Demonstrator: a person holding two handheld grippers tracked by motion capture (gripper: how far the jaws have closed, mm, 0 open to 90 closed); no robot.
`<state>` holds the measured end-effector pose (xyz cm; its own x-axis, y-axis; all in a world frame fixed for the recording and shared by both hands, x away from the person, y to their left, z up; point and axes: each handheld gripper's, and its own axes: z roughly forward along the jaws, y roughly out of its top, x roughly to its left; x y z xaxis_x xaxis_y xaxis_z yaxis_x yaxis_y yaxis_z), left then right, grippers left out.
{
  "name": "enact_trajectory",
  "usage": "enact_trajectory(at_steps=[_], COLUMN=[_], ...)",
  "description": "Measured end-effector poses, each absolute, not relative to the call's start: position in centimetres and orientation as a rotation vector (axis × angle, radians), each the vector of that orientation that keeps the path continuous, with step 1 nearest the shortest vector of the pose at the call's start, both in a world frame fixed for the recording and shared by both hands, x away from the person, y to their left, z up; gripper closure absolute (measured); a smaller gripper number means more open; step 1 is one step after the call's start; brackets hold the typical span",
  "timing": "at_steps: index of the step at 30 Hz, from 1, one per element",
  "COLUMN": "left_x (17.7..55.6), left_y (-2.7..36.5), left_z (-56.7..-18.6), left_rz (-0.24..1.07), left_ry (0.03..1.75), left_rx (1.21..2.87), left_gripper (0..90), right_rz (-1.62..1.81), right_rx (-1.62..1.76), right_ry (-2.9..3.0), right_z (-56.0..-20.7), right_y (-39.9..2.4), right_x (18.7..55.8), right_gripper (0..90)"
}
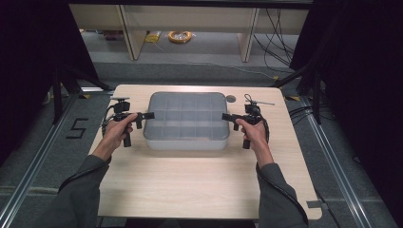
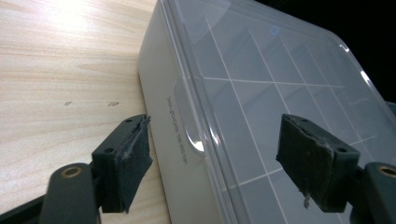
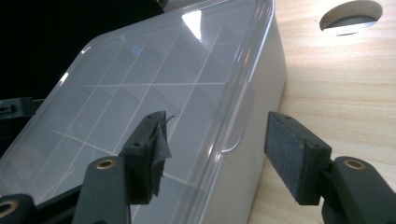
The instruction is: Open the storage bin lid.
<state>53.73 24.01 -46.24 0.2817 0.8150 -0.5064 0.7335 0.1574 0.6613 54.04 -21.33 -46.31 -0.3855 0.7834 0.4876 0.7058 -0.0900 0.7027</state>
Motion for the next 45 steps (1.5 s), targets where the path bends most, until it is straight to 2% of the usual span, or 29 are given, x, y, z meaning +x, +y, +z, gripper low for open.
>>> enact_trajectory(at_steps=[7,18,20,25,33,34,37,45], left_x=[54.6,54.9,54.9,54.6,53.2,53.0,52.3,50.8], left_y=[23.5,22.7,22.7,22.8,23.3,23.3,23.4,23.7], left_z=[-46.6,-46.3,-46.2,-46.0,-42.8,-42.4,-41.3,-39.6], left_rz=[0.084,0.117,0.115,0.114,0.184,0.201,0.227,0.246], left_ry=[1.470,1.465,1.469,1.472,1.442,1.435,1.407,1.377], left_rx=[1.589,1.622,1.620,1.596,1.514,1.508,1.501,1.469], left_gripper=[30.1,39.2,40.4,42.7,53.9,54.9,56.3,56.4], right_rz=[1.515,1.520,1.517,1.509,1.618,1.655,1.680,1.795], right_rx=[1.790,1.702,1.830,1.725,1.632,1.714,1.611,1.594], right_ry=[2.073,2.093,2.061,2.046,1.950,1.933,1.912,1.870], right_z=[-46.6,-46.5,-45.9,-45.7,-43.5,-43.0,-42.7,-40.8], right_y=[-20.9,-20.6,-20.2,-20.4,-21.0,-20.8,-21.3,-21.4], right_x=[54.2,54.6,54.1,54.1,53.3,52.8,52.6,50.7], right_gripper=[43.3,49.8,51.5,54.0,67.7,69.4,72.1,73.8])
